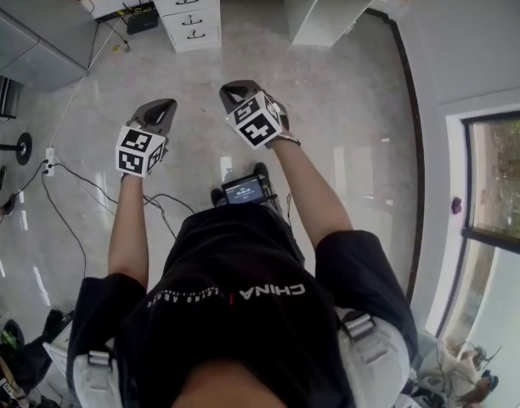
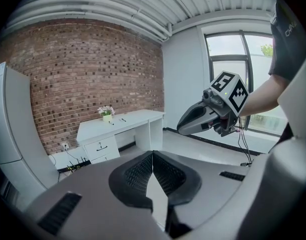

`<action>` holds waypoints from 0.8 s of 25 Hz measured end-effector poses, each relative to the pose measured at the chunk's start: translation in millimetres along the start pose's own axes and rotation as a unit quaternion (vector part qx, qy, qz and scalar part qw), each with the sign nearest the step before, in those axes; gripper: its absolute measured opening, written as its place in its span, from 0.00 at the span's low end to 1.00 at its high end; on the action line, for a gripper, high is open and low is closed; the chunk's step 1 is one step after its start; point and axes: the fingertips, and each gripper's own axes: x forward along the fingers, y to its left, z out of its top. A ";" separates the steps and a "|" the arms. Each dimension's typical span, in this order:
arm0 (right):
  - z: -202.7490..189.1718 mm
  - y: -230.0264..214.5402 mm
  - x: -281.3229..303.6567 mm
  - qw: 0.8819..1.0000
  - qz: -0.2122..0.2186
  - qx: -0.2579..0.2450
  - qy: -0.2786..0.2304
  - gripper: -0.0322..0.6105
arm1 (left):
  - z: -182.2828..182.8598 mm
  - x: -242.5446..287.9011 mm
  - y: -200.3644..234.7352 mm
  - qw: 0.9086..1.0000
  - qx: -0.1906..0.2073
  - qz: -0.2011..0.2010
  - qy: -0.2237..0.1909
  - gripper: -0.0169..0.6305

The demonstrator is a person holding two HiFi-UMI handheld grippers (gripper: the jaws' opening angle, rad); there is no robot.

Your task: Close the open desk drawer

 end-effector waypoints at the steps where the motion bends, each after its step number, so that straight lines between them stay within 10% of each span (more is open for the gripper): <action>1: -3.9 0.7 -6.7 1.000 -0.001 0.001 -0.001 0.08 | 2.4 -0.2 -6.9 1.000 0.000 0.001 -0.003 0.05; 20: -43.6 -40.7 -78.0 0.999 0.015 -0.020 -0.030 0.07 | 32.2 42.4 -92.6 1.000 0.014 0.027 -0.008 0.05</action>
